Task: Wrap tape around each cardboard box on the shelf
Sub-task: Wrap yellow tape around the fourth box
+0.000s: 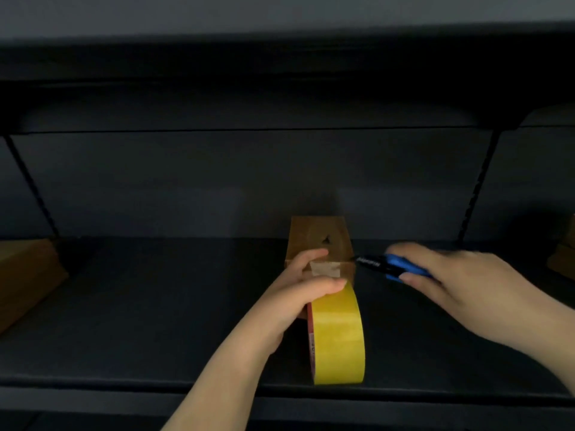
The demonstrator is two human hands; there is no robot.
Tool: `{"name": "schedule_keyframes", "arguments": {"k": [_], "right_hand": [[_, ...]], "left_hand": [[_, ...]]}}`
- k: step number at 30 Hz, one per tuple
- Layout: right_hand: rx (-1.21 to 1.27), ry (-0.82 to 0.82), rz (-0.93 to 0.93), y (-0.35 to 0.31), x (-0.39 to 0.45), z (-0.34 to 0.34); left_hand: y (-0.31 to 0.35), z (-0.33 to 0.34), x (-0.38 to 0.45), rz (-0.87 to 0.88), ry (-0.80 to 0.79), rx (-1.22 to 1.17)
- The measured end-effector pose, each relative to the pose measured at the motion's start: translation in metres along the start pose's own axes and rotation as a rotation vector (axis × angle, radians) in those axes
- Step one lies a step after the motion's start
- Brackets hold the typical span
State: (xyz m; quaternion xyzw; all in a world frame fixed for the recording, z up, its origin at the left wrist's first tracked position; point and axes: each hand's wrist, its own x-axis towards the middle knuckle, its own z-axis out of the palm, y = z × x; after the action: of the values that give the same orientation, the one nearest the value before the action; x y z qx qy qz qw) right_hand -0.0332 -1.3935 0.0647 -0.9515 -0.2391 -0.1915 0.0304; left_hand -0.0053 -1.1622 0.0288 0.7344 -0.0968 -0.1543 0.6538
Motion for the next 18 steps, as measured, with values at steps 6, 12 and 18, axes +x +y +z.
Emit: {"name": "schedule_keyframes", "arguments": {"k": [6,12,18], "right_hand": [[-0.214,0.018,-0.118,-0.007,0.023,0.014],[-0.311,-0.024,-0.157,-0.015,0.031,0.013],[-0.462,-0.096,-0.143,-0.023,0.039,0.012]], "left_hand": [[0.004,0.005,-0.001,0.002,0.042,-0.016],[0.005,0.005,0.001,0.004,0.037,-0.018],[0.004,0.005,0.002,0.012,0.048,-0.025]]}}
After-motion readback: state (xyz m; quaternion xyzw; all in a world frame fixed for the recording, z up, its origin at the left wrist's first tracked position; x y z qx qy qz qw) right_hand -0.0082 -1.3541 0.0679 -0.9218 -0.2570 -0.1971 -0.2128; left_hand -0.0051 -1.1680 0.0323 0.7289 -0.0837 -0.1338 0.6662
